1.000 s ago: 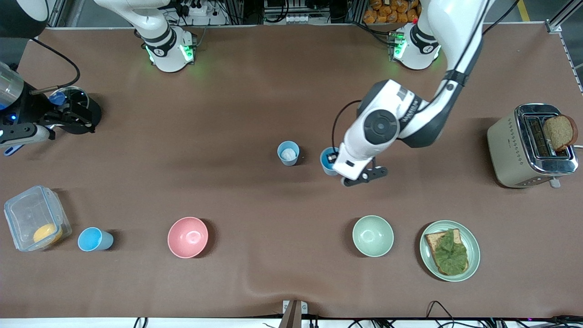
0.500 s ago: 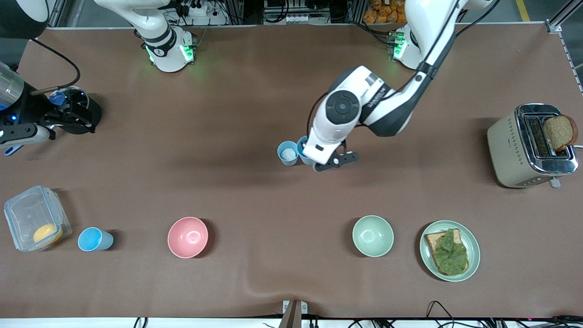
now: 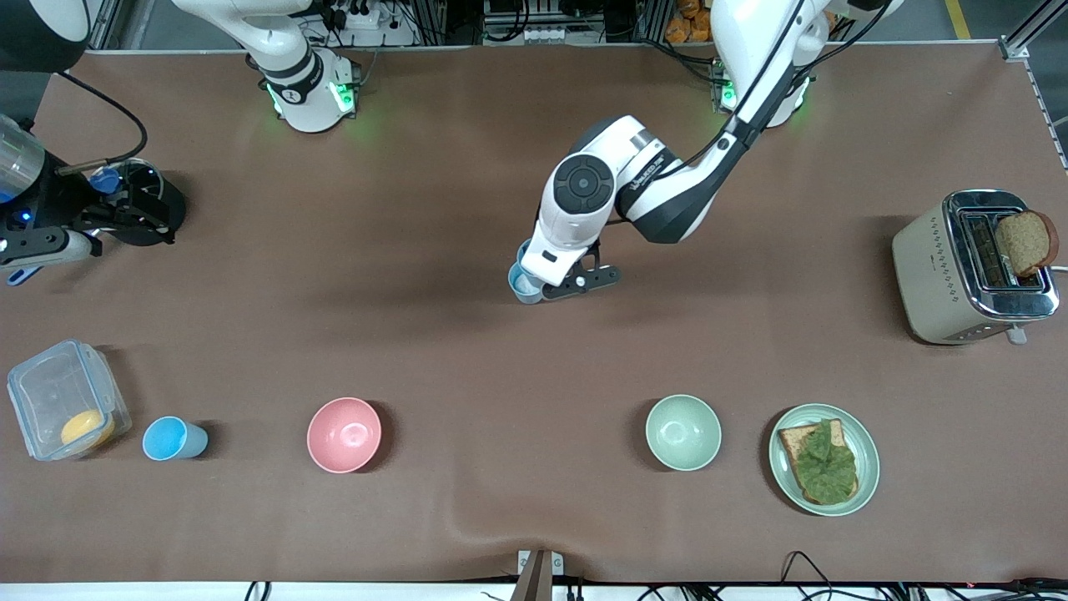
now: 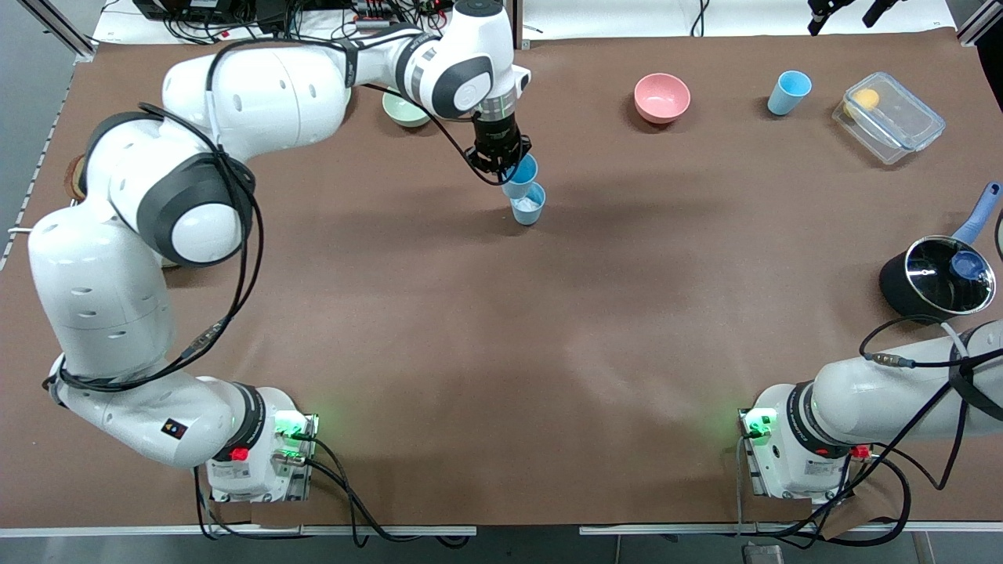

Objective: Stack blue cups with both arms
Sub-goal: 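Lower the cup into the placed cup and open the left gripper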

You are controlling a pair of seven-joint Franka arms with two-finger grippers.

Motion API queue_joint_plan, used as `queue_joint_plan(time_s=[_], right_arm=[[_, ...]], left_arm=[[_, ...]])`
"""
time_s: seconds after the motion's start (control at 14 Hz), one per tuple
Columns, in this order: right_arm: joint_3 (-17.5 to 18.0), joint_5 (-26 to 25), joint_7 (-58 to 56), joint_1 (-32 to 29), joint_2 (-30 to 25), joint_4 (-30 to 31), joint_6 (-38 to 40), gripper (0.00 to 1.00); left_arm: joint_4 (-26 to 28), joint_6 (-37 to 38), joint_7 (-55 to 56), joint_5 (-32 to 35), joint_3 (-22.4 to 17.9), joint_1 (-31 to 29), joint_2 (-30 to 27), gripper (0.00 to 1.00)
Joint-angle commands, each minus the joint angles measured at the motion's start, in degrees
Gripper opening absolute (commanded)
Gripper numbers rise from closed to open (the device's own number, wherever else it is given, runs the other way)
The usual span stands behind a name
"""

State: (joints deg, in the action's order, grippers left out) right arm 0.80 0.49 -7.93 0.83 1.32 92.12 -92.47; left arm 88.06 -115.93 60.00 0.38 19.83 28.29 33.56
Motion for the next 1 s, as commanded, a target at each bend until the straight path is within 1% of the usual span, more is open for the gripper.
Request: queue_joint_plan(time_s=[0.0, 0.07, 0.14, 0.21, 0.29, 0.36, 0.64, 0.71, 0.93], right_arm=[[0.9, -0.3, 0.5, -1.3, -1.4, 1.3, -0.2, 1.0], [0.9, -0.3, 0.5, -1.3, -1.4, 1.3, -0.1, 1.0], [0.9, -0.3, 0.5, -1.3, -1.4, 1.3, -0.1, 1.0], [0.9, -0.3, 0.5, -1.3, -1.5, 1.3, -0.1, 1.0], [0.9, -0.3, 0.5, -1.2, -1.4, 1.3, -0.1, 1.0], [0.9, -0.3, 0.5, -1.3, -1.4, 1.3, -0.1, 1.0], [0.9, -0.3, 0.5, -1.2, -1.4, 1.3, 0.0, 1.0], [0.9, -0.3, 0.5, -1.2, -1.4, 1.3, 0.0, 1.0], [0.9, -0.3, 0.5, -1.2, -1.4, 1.3, 0.0, 1.0]], left_arm=[[-3.9, -0.5, 1.4, 0.3, -0.8, 2.0, 3.6, 0.02], [-4.0, -0.7, 1.4, 0.4, -0.8, 2.5, 3.8, 0.12], [-4.0, -0.7, 1.4, 0.4, -0.8, 2.8, 3.8, 0.32], [-4.0, -0.7, 1.4, 0.8, -0.8, 3.0, 3.7, 0.67], [-4.0, -0.7, 1.0, 1.9, -0.8, 3.1, 3.7, 0.98], [-4.0, -0.7, 1.0, 3.2, -0.8, 3.1, 3.7, 1.0], [-4.0, 0.1, 0.8, 4.4, -1.1, 1.3, 1.4, 1.0], [-3.9, 0.4, 0.7, 5.4, -2.2, -0.8, 0.6, 1.0], [-3.9, 2.7, -1.1, 7.5, -2.4, -7.7, -2.6, 1.0]])
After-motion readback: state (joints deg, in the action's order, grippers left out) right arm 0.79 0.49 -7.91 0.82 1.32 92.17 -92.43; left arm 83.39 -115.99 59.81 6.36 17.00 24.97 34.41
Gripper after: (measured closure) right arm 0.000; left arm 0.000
